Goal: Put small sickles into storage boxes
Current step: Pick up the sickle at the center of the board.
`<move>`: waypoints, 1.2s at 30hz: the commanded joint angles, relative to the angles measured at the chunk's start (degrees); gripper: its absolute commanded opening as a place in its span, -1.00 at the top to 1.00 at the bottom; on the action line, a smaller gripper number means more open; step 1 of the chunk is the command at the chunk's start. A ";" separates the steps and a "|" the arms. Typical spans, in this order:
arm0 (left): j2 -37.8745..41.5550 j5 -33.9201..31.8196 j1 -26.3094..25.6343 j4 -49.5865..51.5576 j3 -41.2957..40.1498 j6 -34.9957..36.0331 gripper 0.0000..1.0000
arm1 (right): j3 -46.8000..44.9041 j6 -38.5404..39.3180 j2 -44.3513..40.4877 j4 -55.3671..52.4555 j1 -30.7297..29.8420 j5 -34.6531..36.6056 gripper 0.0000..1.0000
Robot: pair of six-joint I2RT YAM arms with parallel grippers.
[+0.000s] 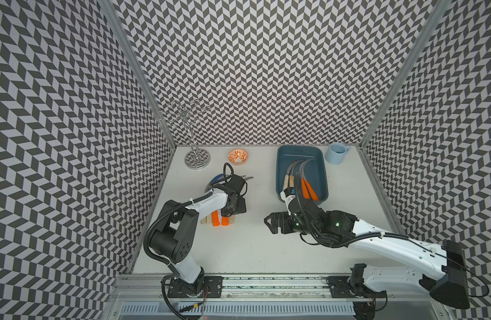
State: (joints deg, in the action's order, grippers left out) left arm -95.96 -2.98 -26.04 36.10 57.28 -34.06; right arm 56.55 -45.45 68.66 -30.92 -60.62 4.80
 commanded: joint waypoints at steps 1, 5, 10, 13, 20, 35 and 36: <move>-1.12 -1.30 0.31 -1.72 -0.40 0.05 -0.37 | 1.54 0.84 -0.37 0.62 0.11 1.78 -0.99; -2.61 -2.72 0.38 -1.50 -0.41 0.14 -0.34 | 1.56 1.32 -0.13 0.62 0.44 1.60 -0.99; -4.92 -4.87 0.20 -0.33 0.29 0.71 -0.19 | 1.41 1.59 -0.03 0.96 0.95 1.33 -0.99; -5.05 -5.15 0.21 -0.74 -0.04 0.62 0.13 | 1.19 1.66 -0.11 1.12 1.24 1.11 -0.99; -5.28 -4.66 -0.32 -0.81 0.81 0.66 0.89 | 0.92 1.94 -0.27 1.23 1.90 0.87 -0.99; -4.81 -5.94 -3.21 5.88 11.68 0.09 0.99 | 1.37 3.20 -1.88 -1.19 5.36 0.23 -0.99; -5.00 -5.90 -3.48 6.60 12.90 0.04 0.99 | 1.50 3.41 -2.02 -1.54 5.93 0.15 -0.99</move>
State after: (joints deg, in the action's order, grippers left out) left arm -100.62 -7.99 -28.75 40.21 66.89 -33.08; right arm 56.64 -43.00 68.34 -32.18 -55.90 5.04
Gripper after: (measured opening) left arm 0.254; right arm 0.995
